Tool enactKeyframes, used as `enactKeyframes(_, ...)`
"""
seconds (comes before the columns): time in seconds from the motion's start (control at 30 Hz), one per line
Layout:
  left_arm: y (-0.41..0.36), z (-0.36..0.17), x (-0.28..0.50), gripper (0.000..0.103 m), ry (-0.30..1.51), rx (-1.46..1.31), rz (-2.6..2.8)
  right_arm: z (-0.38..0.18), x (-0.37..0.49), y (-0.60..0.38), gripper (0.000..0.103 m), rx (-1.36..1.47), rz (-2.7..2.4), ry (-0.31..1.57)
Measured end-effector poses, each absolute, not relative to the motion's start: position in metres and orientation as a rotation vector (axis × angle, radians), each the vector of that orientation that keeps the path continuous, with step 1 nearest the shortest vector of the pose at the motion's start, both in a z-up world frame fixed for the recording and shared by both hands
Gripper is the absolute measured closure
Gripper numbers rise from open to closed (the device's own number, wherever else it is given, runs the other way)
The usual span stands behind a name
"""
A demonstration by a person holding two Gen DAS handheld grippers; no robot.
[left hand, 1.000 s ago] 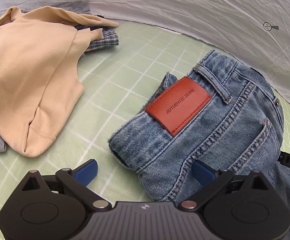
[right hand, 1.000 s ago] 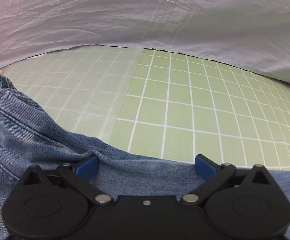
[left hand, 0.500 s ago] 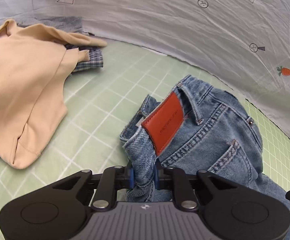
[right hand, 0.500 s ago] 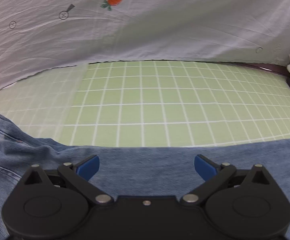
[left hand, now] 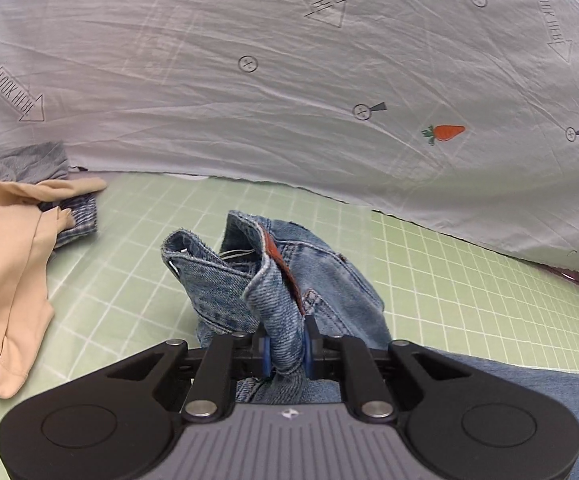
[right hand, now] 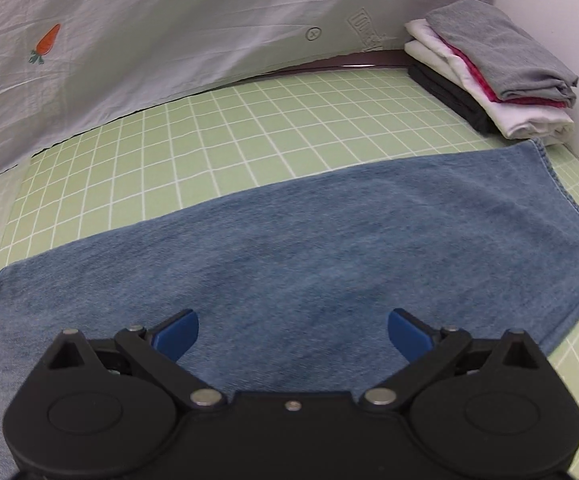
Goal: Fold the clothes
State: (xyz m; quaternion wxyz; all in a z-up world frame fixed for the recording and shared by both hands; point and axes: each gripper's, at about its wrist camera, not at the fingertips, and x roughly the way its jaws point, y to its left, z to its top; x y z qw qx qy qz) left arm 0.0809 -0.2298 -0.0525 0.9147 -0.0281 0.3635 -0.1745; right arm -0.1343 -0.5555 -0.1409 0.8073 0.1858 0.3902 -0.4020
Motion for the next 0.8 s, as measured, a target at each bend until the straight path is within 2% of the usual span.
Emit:
enactKeyframes(0.2, -0.287, -0.041, 0.042, 0.088, 0.685, -0.014, -0.518, -0.139, -0.182, -0.584, 0.001, 0.454, -0.942, 0.826)
enactKeyframes(0.33, -0.336, -0.040, 0.007, 0.088, 0.703, 0.039, -0.680, -0.140, -0.205, -0.605, 0.001, 0.479, -0.986, 0.826)
enactKeyframes(0.43, -0.379, -0.060, -0.017, 0.087, 0.780, 0.138, -0.790, -0.139, -0.219, -0.620, 0.001, 0.475, -1.001, 0.827)
enactKeyframes(0.57, -0.433, -0.124, -0.041, 0.079, 1.045, 0.289, -0.847, -0.140, -0.234, -0.640, 0.001, 0.468, -1.014, 0.843)
enactKeyframes(0.67, -0.447, -0.141, -0.059, 0.062, 1.121, 0.354, -0.873, -0.140, -0.247, -0.655, 0.001, 0.476, -1.023, 0.852)
enactKeyframes(0.8, -0.437, -0.112, -0.061, 0.026, 1.035, 0.254, -0.873, -0.143, -0.257, -0.673, 0.001, 0.498, -1.034, 0.854)
